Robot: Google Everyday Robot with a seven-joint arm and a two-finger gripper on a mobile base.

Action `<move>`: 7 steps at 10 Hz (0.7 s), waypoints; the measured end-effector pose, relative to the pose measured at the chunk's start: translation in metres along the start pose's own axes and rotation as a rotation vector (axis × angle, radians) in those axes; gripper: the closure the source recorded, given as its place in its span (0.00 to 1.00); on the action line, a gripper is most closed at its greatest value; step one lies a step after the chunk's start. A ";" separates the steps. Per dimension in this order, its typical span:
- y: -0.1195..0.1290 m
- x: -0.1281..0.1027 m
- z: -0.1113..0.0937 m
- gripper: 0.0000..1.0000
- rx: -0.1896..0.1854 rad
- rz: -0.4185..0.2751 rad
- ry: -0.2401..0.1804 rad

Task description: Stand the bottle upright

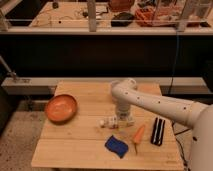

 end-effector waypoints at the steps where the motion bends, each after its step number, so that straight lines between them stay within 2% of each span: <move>1: 0.000 0.000 0.001 0.21 0.000 0.001 -0.004; 3: 0.000 0.000 0.003 0.24 -0.002 0.005 -0.007; 7: 0.000 0.000 0.007 0.37 0.001 0.012 -0.019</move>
